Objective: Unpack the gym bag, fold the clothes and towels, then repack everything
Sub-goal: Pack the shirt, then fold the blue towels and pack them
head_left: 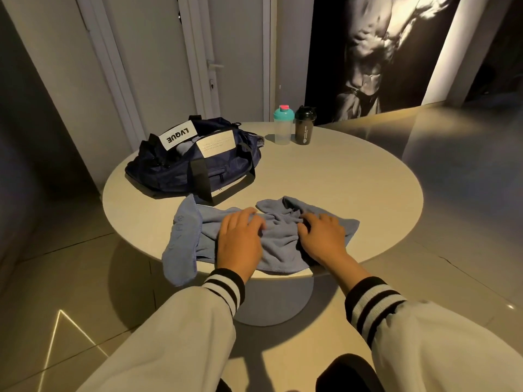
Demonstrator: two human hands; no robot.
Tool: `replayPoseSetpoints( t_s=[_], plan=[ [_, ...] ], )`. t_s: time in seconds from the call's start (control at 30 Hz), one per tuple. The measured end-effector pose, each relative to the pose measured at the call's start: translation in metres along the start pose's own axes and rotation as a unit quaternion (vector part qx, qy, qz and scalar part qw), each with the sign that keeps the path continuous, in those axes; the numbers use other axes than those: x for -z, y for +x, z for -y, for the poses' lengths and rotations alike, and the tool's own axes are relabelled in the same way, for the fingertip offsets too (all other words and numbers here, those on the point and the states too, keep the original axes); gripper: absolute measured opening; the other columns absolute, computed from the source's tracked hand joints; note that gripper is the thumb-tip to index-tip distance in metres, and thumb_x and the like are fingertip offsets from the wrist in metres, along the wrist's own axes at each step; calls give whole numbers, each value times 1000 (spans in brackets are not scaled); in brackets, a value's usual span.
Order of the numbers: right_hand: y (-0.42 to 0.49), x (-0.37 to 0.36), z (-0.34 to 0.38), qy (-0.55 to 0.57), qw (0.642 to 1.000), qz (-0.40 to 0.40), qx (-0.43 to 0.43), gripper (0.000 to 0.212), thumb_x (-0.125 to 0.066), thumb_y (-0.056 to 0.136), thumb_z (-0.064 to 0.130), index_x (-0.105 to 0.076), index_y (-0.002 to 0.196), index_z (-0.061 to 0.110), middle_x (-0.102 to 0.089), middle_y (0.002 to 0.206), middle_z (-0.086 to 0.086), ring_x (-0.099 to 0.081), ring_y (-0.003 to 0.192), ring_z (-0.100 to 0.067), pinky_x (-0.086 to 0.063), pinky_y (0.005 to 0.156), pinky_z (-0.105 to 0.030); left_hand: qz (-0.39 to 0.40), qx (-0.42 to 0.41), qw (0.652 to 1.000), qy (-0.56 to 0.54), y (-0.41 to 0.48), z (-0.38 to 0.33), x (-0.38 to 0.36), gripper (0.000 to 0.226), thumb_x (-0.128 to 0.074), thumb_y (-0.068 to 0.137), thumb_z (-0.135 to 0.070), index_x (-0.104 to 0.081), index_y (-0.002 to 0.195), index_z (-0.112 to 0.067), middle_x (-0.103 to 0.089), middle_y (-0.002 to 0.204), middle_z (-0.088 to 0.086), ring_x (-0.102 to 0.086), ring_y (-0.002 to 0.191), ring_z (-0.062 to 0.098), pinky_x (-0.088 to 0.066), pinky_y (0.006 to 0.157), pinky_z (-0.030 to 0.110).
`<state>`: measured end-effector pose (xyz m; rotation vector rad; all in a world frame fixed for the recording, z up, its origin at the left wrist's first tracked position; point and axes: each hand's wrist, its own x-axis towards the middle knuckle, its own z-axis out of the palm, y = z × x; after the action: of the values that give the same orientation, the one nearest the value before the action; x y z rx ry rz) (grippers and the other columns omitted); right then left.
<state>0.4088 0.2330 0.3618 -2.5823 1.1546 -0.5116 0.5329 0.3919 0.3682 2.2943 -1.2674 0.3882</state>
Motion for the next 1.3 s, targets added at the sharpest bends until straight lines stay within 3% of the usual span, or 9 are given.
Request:
replayPoseSetpoints(
  t_s=[0.1, 0.2, 0.4, 0.6, 0.73, 0.87, 0.97, 1.17, 1.3],
  plan=[
    [-6, -3, 2, 9, 997, 10, 76, 36, -41, 104, 41, -61, 132, 30, -52, 122, -12, -43, 113, -34, -41, 90, -42, 43, 17, 995, -84, 4, -24, 1, 16, -50, 98, -23, -64, 104, -28, -67, 108, -5, -58, 102, 19, -46, 92, 37],
    [-9, -3, -6, 2, 993, -42, 113, 33, -45, 105, 33, -64, 129, 21, -53, 113, -13, -46, 105, -34, -40, 80, -40, 102, 45, 990, -91, 4, -34, -14, 32, -46, 100, -39, -58, 129, -31, -62, 131, -5, -50, 121, 20, -42, 105, 39],
    [-7, 8, -23, -6, 990, -73, -118, 69, -30, 104, 52, -3, 160, 21, -2, 165, -20, 0, 151, -37, -12, 115, -58, 140, 61, 987, -47, 4, -30, -25, 60, -32, 102, -57, -27, 157, -34, -27, 165, -6, -30, 148, 17, -13, 126, 42],
    [-16, 0, -20, -36, 999, -35, 14, 43, -31, 102, 50, -54, 128, 26, -52, 128, -4, -44, 127, -25, -22, 107, -52, 162, 31, 986, -6, 4, -33, -26, 49, -33, 100, -58, -37, 145, -37, -32, 160, -4, -29, 147, 18, -15, 123, 45],
    [-8, 2, -25, 3, 996, 16, -89, 62, -19, 103, 56, -24, 156, 24, -9, 165, -14, 4, 153, -27, 12, 116, -60, 295, 28, 954, 47, 3, -40, -17, 71, -18, 98, -72, -8, 160, -40, 6, 170, -2, 6, 156, 21, 5, 124, 49],
    [-21, 3, -17, 1, 994, -109, 14, 42, -40, 103, 45, -50, 135, 20, -47, 128, -12, -41, 123, -34, -30, 104, -48, 318, 22, 946, 51, 4, -47, -6, 75, -30, 97, -70, -7, 160, -38, 3, 170, -1, 4, 155, 23, 3, 124, 48],
    [-32, 7, -20, -28, 994, -101, 15, 29, -40, 103, 42, -60, 110, 22, -57, 105, -3, -49, 104, -28, -33, 85, -41, 276, -21, 961, 16, 10, -61, -5, 66, -40, 99, -56, -23, 159, -33, -19, 167, -3, -12, 153, 23, -8, 125, 43],
    [-34, 23, -45, -52, 996, -64, -28, 31, -38, 101, 27, -51, 130, 28, -59, 131, 1, -44, 111, -27, -29, 79, -39, 339, 2, 940, 34, 31, -78, -32, 66, -15, 102, -65, -4, 161, -37, 7, 169, -6, 7, 156, 20, 4, 125, 49],
    [-36, 38, -67, -55, 990, -25, -125, 49, -38, 102, 33, -31, 150, 30, -25, 159, -8, -27, 135, -34, -27, 101, -49, 306, 56, 949, 54, 45, -73, -46, 68, -17, 103, -63, -1, 162, -32, 6, 170, 1, 5, 156, 27, 5, 123, 54]
  ],
)
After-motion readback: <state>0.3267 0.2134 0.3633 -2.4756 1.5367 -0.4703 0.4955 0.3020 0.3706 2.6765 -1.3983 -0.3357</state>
